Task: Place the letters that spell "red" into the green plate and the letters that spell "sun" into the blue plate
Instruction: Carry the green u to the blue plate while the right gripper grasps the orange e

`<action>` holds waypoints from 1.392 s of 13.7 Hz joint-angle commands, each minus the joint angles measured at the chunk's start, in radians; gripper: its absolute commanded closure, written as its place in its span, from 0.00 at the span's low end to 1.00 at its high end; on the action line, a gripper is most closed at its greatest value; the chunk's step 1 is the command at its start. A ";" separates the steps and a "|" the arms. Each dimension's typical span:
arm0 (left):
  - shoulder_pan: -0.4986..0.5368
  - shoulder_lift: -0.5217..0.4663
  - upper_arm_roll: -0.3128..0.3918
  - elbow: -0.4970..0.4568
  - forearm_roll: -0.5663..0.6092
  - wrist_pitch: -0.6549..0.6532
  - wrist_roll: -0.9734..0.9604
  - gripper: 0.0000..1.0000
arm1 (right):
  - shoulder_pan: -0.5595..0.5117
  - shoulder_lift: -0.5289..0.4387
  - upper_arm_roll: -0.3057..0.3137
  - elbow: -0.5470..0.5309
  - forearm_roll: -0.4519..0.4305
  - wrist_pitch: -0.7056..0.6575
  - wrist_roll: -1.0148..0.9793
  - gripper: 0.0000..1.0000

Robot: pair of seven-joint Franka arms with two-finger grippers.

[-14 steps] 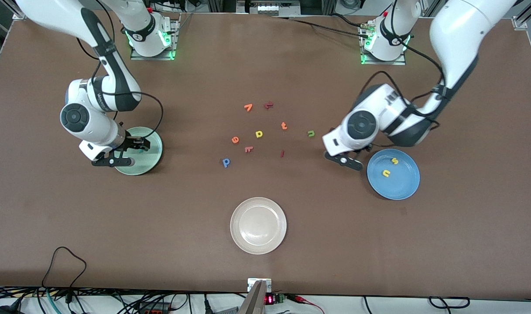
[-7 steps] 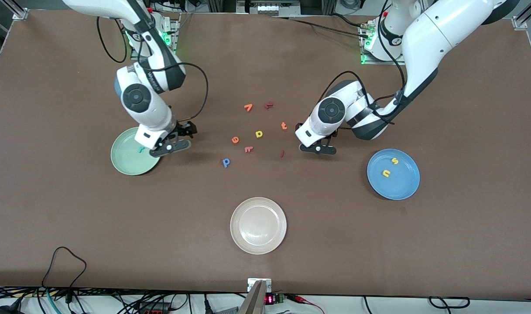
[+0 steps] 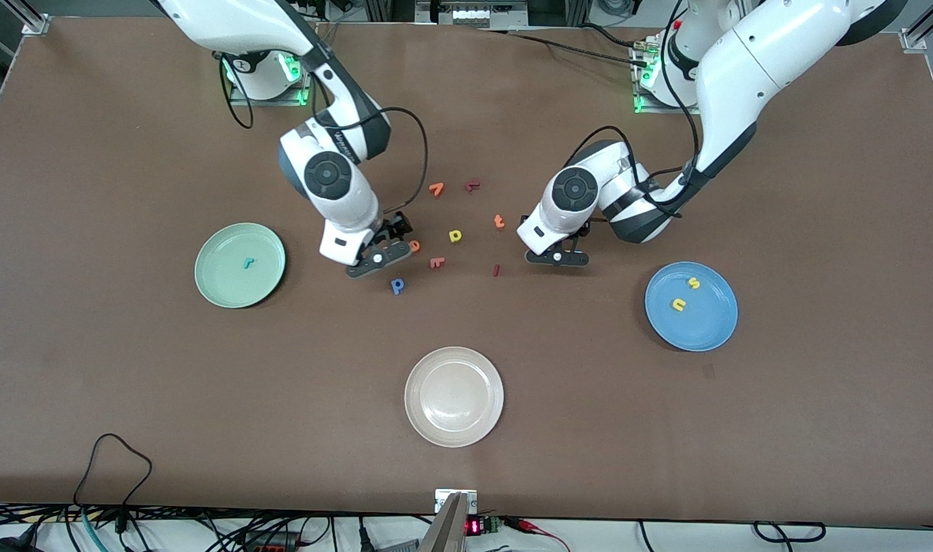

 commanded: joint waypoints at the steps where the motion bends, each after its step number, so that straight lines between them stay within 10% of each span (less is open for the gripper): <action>1: -0.019 -0.010 0.021 -0.005 0.019 0.017 -0.020 0.41 | 0.010 0.039 -0.011 0.029 0.020 0.044 0.009 0.28; 5: -0.026 0.012 0.027 -0.001 0.045 0.032 -0.020 0.42 | 0.071 0.084 -0.011 0.048 0.022 0.089 0.088 0.49; 13: -0.013 -0.010 0.029 0.010 0.046 -0.011 -0.005 0.88 | 0.088 0.113 -0.013 0.043 0.022 0.081 0.098 0.55; 19: 0.035 -0.096 0.020 0.263 0.046 -0.492 0.301 0.88 | 0.108 0.127 -0.013 0.042 0.022 0.079 0.122 0.55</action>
